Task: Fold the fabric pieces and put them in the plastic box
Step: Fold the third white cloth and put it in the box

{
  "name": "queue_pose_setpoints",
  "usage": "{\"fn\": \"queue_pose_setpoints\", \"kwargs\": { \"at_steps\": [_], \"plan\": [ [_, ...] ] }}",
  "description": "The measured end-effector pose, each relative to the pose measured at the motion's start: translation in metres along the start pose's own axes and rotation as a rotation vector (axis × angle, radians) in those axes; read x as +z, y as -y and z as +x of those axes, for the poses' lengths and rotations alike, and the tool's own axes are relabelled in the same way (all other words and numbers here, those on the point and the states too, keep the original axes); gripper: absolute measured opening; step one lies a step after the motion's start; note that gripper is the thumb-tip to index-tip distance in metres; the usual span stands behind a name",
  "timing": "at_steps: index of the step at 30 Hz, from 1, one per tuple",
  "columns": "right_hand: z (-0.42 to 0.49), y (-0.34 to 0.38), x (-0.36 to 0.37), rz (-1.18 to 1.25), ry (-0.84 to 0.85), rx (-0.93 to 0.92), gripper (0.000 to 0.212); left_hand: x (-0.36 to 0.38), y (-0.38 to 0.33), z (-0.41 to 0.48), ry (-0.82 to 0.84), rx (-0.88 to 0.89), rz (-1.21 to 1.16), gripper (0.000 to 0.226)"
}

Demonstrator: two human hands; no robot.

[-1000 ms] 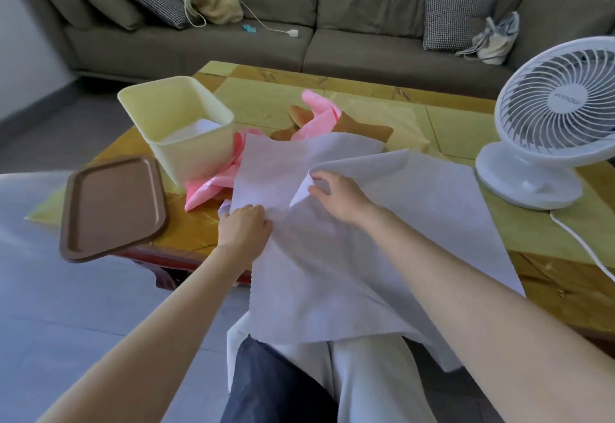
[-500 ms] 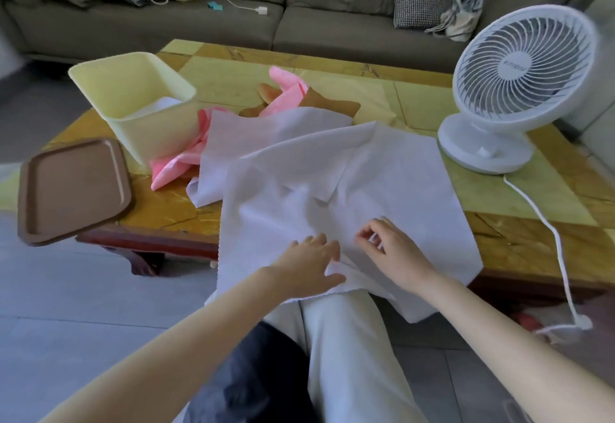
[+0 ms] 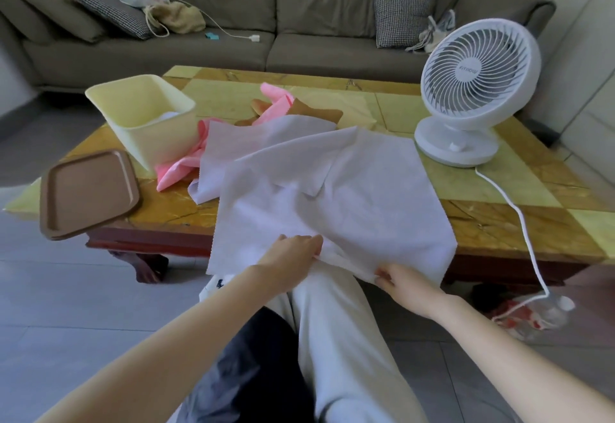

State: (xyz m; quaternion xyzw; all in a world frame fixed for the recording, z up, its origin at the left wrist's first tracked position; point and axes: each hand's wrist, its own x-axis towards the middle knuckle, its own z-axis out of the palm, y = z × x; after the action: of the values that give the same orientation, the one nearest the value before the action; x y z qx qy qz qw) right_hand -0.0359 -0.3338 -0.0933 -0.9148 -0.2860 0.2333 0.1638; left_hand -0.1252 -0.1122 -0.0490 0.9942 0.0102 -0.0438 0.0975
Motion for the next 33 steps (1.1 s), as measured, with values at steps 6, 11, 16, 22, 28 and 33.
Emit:
{"fn": "queue_pose_setpoints", "kwargs": {
  "at_steps": [6,11,16,22,28,33],
  "plan": [
    [-0.014,-0.008,-0.040,-0.068,0.006,0.031,0.016,-0.011,-0.003,-0.014,0.113,0.013,-0.073,0.011],
    [-0.007,0.000,-0.069,-0.141,-0.067,0.046,0.021,-0.017,-0.003,-0.005,0.300,-0.034,-0.110,0.036],
    [0.021,0.017,-0.078,-0.228,-0.199,0.005,0.020,-0.032,0.021,0.031,0.118,-0.113,-0.103,0.037],
    [0.055,0.030,-0.072,-0.254,-0.220,0.002,0.022,-0.030,0.044,0.080,0.170,-0.143,0.004,0.045],
    [0.074,0.027,-0.060,-0.245,-0.173,0.030,0.023,-0.020,0.047,0.113,0.230,-0.117,0.121,0.051],
    [0.084,0.024,-0.056,-0.261,-0.173,0.024,0.024,-0.012,0.050,0.122,0.137,-0.151,0.068,0.030]
  ]
}}
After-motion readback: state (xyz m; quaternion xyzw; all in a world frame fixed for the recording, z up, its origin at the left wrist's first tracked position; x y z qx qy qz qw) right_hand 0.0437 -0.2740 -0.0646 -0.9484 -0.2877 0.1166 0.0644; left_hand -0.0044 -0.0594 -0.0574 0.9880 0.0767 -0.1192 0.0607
